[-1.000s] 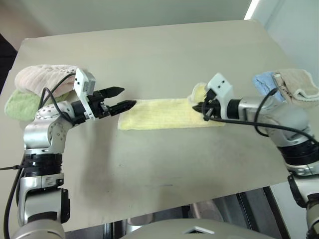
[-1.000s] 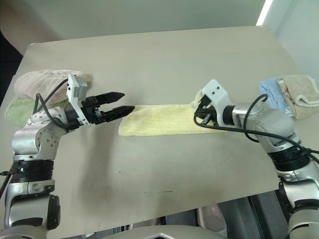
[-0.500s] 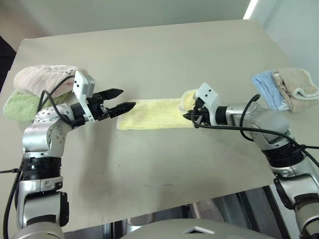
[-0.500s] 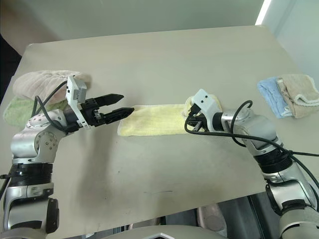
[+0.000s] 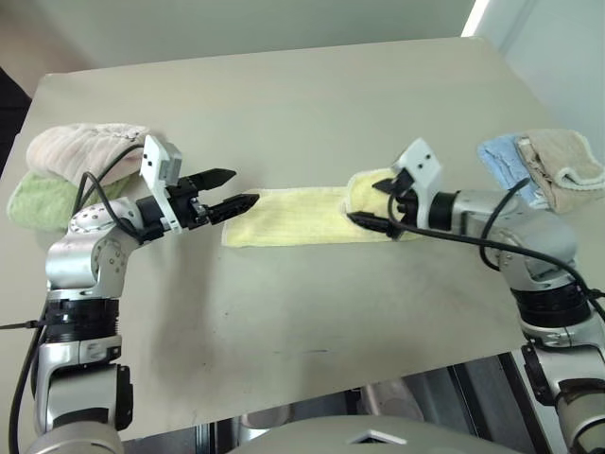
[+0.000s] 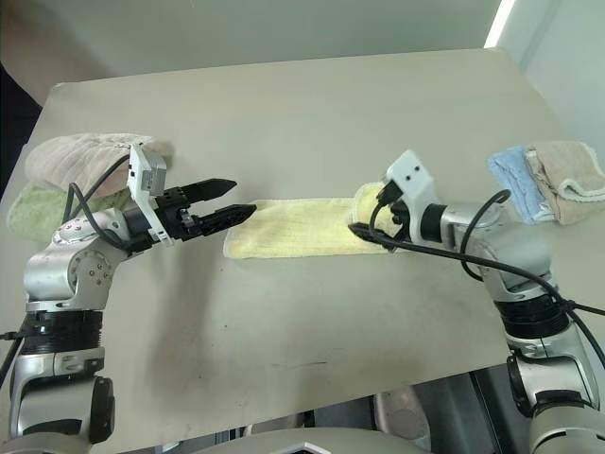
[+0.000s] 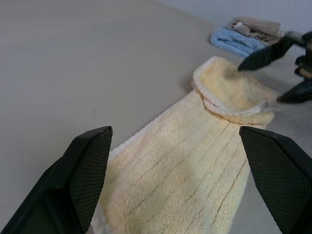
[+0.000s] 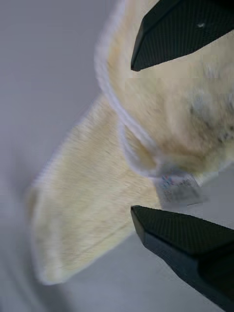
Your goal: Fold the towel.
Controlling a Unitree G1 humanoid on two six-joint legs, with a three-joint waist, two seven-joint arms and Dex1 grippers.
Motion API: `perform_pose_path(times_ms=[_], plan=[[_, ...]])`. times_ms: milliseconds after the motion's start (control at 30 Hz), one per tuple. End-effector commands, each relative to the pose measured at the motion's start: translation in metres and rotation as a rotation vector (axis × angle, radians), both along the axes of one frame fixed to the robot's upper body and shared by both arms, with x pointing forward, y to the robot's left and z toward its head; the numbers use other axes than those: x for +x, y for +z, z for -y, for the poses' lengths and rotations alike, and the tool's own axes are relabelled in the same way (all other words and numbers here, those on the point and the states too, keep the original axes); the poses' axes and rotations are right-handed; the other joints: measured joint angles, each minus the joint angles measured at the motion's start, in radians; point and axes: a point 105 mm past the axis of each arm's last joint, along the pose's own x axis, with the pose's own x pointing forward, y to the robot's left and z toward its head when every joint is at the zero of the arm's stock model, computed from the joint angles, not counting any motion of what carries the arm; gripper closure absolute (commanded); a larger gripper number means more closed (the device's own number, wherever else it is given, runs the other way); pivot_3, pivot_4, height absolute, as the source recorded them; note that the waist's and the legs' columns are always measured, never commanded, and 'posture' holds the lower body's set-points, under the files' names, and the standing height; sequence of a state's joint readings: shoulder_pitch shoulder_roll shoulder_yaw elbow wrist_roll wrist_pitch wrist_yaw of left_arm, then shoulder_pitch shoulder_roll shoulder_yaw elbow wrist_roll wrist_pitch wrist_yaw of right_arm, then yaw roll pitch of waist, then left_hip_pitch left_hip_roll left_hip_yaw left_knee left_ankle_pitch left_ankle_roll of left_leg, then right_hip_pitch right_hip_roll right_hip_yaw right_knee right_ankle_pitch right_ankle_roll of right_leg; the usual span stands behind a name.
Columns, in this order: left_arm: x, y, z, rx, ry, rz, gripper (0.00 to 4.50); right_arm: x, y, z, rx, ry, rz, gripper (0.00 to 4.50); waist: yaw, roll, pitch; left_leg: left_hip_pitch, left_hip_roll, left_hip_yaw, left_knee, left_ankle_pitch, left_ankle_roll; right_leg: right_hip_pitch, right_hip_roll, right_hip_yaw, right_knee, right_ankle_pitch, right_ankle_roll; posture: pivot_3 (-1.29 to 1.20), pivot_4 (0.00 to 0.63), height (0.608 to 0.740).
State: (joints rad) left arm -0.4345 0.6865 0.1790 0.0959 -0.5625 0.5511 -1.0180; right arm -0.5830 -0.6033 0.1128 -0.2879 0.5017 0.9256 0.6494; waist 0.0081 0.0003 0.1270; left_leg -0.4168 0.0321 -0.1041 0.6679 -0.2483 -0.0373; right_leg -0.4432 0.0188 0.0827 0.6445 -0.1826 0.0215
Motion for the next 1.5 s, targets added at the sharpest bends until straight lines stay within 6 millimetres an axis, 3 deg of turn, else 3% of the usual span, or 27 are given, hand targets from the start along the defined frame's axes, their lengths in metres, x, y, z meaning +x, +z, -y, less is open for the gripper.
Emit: perform_pose_path(times_ms=[33,100,200,533,567,633,667,800,867,933,1167,1300,1500], plan=[[-0.005,0.01,0.002,-0.01,-0.008,0.039,0.0,-0.007,0.028,0.01,0.065,0.013,0.112,0.04,0.0,0.0,0.0,0.0,0.0,0.0,0.0,0.0,0.0,0.0,0.0,0.0,0.0,0.0,0.0,0.0,0.15,0.74],[-0.006,0.01,0.003,-0.016,-0.007,0.036,0.0,-0.003,0.028,0.02,0.087,-0.021,0.118,0.04,0.0,0.0,0.0,0.0,0.0,0.0,0.0,0.0,0.0,0.0,0.0,0.0,0.0,0.0,0.0,0.0,0.15,0.74],[-0.009,0.01,0.008,-0.033,-0.016,0.031,0.0,0.012,0.015,0.038,0.06,-0.105,0.13,0.61,0.0,0.0,0.0,0.001,0.0,0.0,0.0,0.001,0.0,0.001,0.0,0.0,0.0,0.0,0.0,0.0,0.15,0.74],[-0.01,0.01,0.009,-0.035,-0.013,0.028,0.0,0.015,0.012,0.039,0.056,-0.103,0.147,4.21,0.0,0.0,0.0,0.002,0.0,0.001,0.0,0.001,0.0,0.001,0.0,0.0,0.0,0.0,0.001,0.0,0.15,0.74],[-0.019,0.007,0.015,-0.057,-0.017,0.015,0.0,0.028,-0.018,0.039,0.036,-0.124,0.093,4.47,-0.002,-0.001,-0.001,0.002,0.0,0.0,0.0,0.001,0.0,0.001,0.0,0.0,0.0,0.0,0.001,0.0,0.15,0.74],[-0.034,0.0,0.024,-0.114,-0.003,-0.024,0.0,0.039,-0.071,0.037,-0.032,-0.144,0.0,4.47,-0.011,-0.005,-0.003,0.005,0.0,0.001,0.0,0.001,0.0,0.005,0.0,0.001,-0.001,0.0,0.001,0.0,0.15,0.74],[-0.04,-0.003,0.028,-0.129,0.001,-0.039,0.0,0.04,-0.088,0.036,-0.062,-0.146,-0.026,4.47,-0.011,-0.005,-0.003,0.01,0.0,0.001,-0.003,0.0,0.001,0.01,0.0,0.001,-0.003,0.0,0.001,0.0,0.15,0.74],[-0.051,-0.008,0.036,-0.158,0.027,-0.061,0.0,0.046,-0.104,0.037,-0.077,-0.157,-0.044,4.47,-0.012,-0.003,-0.003,0.015,0.0,0.003,-0.004,0.0,0.001,0.011,0.0,0.003,0.001,-0.001,0.0,0.0,0.15,0.74],[-0.055,-0.009,0.039,-0.18,0.042,-0.072,0.0,0.048,-0.109,0.036,-0.08,-0.153,-0.056,4.47,-0.013,-0.004,-0.003,0.018,0.002,0.002,-0.006,-0.001,0.003,0.015,0.001,0.002,0.0,-0.005,-0.011,0.0,0.15,0.74],[-0.059,-0.01,0.039,-0.186,0.058,-0.082,0.0,0.048,-0.112,0.035,-0.092,-0.142,-0.053,4.47,-0.014,-0.004,-0.003,0.025,0.001,0.002,-0.006,-0.001,0.003,0.021,0.001,0.003,0.001,-0.004,-0.012,0.0,0.15,0.74],[-0.066,-0.022,0.033,-0.23,0.183,-0.151,0.0,0.051,-0.082,0.026,-0.043,-0.102,0.057,4.47,-0.014,-0.004,-0.003,0.034,0.0,0.002,-0.006,-0.004,-0.002,0.029,0.001,0.004,0.0,-0.008,-0.013,0.0,0.15,0.74],[-0.072,-0.038,0.028,-0.284,0.281,-0.238,0.0,0.049,-0.03,0.017,0.05,-0.048,0.21,4.47,-0.014,-0.002,-0.002,0.03,0.0,0.003,-0.008,-0.006,-0.003,0.024,0.001,0.004,0.0,-0.012,-0.014,0.0,0.15,0.74],[-0.074,-0.047,0.026,-0.465,0.395,-0.354,0.0,0.042,0.017,0.015,0.073,0.015,0.341,4.47,-0.006,-0.002,-0.002,0.027,0.001,0.004,-0.009,-0.005,-0.005,0.021,0.003,0.004,0.0,-0.017,-0.015,0.0,0.15,0.74]])
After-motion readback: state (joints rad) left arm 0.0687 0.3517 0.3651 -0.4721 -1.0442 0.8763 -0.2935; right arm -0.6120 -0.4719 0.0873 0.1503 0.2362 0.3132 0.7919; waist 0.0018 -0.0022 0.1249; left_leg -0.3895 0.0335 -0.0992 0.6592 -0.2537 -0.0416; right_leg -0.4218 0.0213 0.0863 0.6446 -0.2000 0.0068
